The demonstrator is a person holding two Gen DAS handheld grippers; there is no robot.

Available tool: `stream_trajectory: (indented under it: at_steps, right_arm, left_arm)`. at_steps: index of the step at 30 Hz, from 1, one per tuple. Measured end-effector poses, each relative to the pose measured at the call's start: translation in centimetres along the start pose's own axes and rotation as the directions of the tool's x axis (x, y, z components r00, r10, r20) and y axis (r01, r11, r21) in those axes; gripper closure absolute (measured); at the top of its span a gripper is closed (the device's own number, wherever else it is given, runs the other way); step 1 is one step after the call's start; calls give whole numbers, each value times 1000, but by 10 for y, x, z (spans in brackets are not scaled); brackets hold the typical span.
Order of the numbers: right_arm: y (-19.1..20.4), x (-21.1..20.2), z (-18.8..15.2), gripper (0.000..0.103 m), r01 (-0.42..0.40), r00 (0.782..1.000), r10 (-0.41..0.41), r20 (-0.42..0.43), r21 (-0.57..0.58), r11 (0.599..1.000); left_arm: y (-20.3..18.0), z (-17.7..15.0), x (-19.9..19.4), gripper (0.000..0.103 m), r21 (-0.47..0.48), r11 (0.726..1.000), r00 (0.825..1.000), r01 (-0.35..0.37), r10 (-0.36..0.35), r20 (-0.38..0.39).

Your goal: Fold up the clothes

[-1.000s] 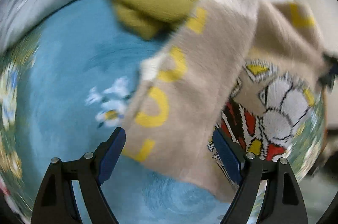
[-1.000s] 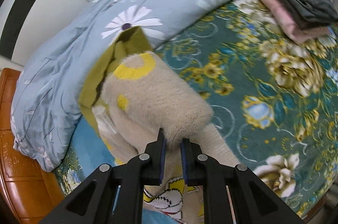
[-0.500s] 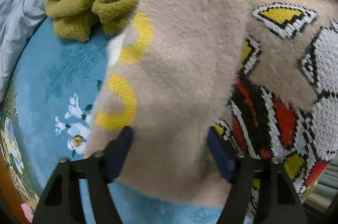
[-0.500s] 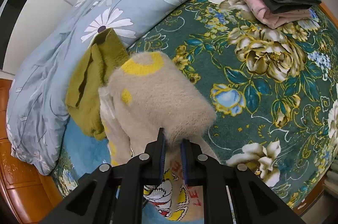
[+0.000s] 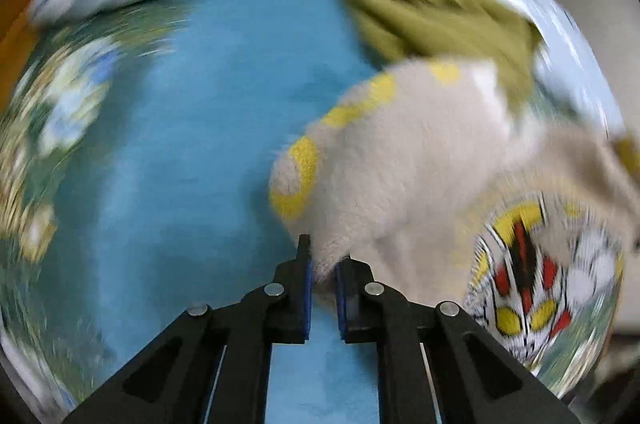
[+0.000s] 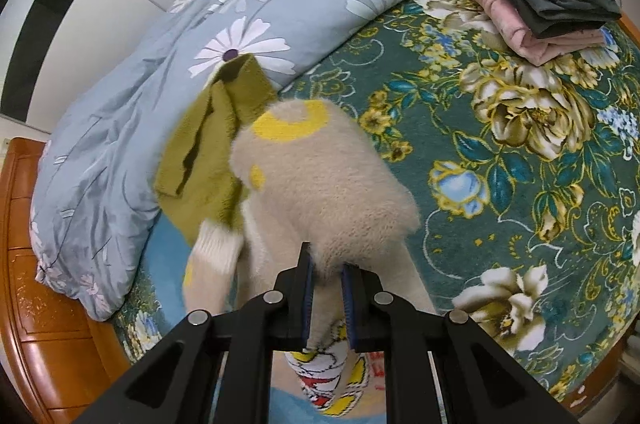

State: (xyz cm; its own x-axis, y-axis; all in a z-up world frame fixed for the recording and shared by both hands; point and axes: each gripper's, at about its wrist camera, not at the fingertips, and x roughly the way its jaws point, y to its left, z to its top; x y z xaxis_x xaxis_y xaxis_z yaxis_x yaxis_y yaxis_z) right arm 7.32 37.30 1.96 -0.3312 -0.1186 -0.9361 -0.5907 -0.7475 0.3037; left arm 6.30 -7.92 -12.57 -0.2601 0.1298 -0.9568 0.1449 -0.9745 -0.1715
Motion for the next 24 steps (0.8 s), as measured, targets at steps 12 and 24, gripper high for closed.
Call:
stream_trajectory:
  at_steps: [12, 24]
  right_arm:
    - [59, 35, -67, 90, -101, 985, 74, -154, -175, 979]
    - [86, 87, -80, 55, -35, 982, -22, -188, -292, 956]
  left_arm:
    - [151, 66, -86, 93, -147, 987, 977, -59, 88, 193]
    - [181, 19, -16, 41, -398, 915, 997, 63, -75, -15]
